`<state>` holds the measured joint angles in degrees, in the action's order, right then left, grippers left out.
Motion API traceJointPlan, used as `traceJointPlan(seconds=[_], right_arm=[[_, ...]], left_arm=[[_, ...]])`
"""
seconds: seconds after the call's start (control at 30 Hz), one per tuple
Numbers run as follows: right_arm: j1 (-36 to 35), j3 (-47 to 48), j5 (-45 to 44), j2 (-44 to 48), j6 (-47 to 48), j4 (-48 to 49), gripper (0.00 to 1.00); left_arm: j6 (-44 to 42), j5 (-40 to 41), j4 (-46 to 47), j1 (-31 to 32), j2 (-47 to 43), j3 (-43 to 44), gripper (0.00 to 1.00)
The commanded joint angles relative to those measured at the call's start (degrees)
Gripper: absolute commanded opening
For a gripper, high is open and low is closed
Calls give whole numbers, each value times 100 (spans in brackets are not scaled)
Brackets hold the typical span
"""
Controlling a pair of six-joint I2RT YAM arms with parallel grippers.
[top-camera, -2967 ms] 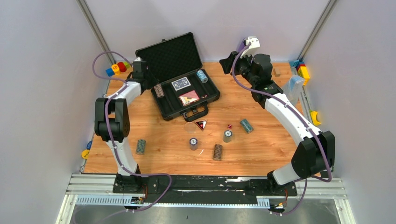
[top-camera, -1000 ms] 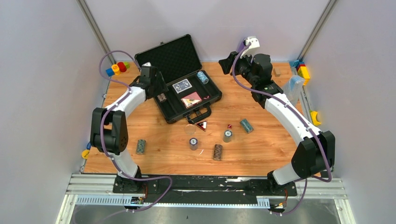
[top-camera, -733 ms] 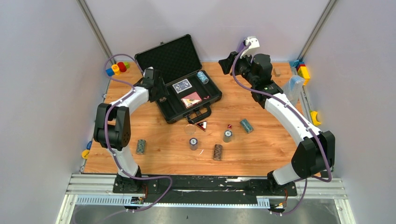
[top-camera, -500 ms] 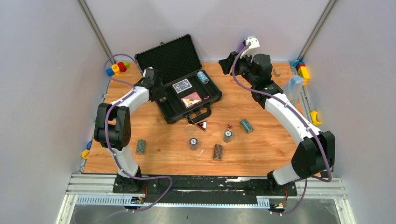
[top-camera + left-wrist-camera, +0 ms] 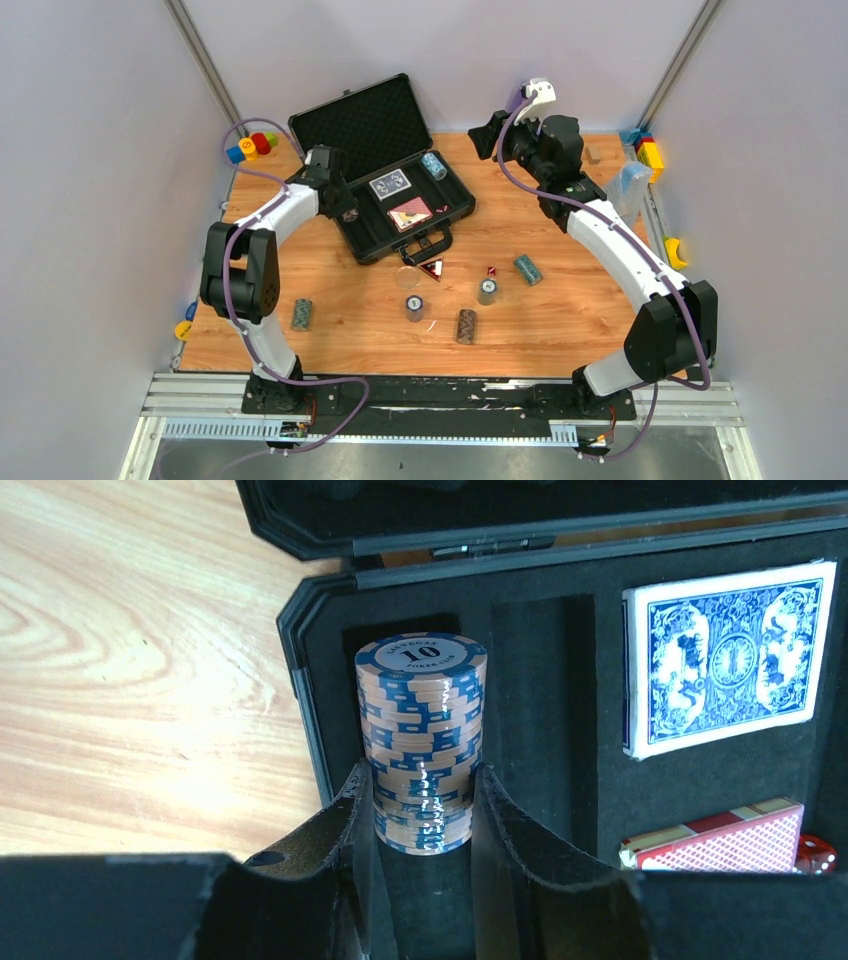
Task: Pack up texas hold em set
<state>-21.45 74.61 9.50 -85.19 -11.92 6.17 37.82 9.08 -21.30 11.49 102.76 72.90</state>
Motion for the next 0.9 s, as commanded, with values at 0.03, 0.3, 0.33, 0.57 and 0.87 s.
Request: traceJointPlan(seconds=[0.03,0.3,0.33,0.57,0.87], right_arm=[[-4,6,26,228,-21,112,54],[-11,16,39,231,-29,112,55],[-9,18,50,220,-37,112,55],[-3,14,30,239,-13,95,55],[-12,1,4,288,8,92,55]], left_arm=[[576,-405,-460,-41,-267,360,11],[859,-267,-633,-48,-127,347,32],[837,-249,-640,-49,-99,373,40],[353,-122,-524,-50,-337,504,84],[-27,-521,-881,81,-1154,-83,3]])
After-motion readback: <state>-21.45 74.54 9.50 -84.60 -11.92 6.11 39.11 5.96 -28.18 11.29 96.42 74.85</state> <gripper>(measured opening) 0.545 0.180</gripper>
